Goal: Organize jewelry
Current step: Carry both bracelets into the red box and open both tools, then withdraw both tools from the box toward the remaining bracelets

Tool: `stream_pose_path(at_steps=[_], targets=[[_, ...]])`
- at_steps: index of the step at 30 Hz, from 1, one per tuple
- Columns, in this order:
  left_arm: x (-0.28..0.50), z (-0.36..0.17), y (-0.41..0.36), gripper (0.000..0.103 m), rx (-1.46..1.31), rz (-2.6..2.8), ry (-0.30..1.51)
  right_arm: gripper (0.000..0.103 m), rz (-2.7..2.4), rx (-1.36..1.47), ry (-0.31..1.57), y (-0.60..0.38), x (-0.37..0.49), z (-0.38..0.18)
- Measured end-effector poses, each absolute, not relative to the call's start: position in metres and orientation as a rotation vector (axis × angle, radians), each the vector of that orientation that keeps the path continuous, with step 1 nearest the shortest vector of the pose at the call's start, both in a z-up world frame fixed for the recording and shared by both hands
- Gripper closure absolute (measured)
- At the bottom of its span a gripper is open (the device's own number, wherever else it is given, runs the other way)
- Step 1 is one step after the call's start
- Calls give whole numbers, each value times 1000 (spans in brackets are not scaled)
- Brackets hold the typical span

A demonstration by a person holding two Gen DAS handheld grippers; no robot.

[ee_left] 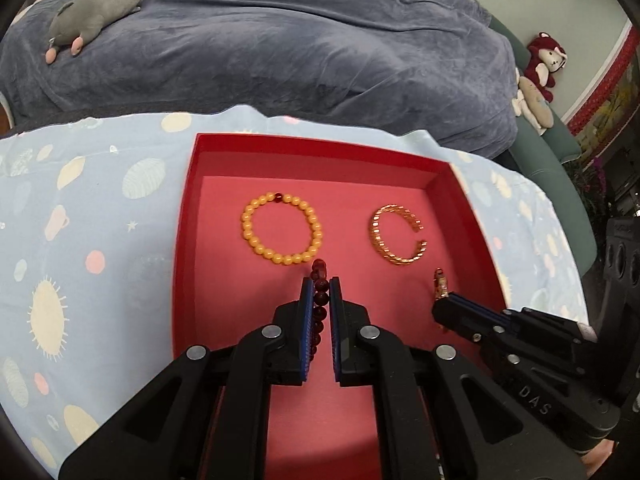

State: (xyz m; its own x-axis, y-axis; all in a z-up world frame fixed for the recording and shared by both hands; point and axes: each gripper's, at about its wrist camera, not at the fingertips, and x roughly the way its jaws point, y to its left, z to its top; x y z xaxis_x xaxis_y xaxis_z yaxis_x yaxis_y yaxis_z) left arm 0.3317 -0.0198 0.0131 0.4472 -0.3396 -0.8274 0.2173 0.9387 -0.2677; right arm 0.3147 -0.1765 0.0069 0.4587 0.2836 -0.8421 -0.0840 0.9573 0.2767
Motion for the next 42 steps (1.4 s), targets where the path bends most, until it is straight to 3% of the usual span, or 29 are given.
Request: stream_pose_path(at_steps=[3, 6, 7, 8, 9, 16, 25, 39, 42], targets=[[335, 6, -14, 95, -86, -302, 1047, 98, 230, 179, 1089, -169, 322, -2], [332, 9, -10, 93, -62, -276, 1011, 81, 208, 162, 1061, -164, 320, 2], [329, 12, -9, 83, -52, -268, 996, 71, 205, 163, 1042, -164, 317, 6], [326, 15, -8, 70, -53, -264, 984, 67, 205, 165, 1024, -165, 313, 12], [322, 20, -6, 65, -61, -258, 968, 67, 206, 164, 1012, -164, 309, 17], [279, 53, -4, 59, -45, -258, 901, 58, 189, 180, 940, -179, 260, 56], [197, 63, 2, 55, -52, -253, 909, 54, 147, 201, 951, -196, 176, 63], [87, 14, 14, 55, -59, -214, 1027, 54, 97, 192, 1069, -191, 64, 14], [81, 9, 11, 51, -58, -204, 1032, 54, 95, 205, 1082, -189, 54, 5]])
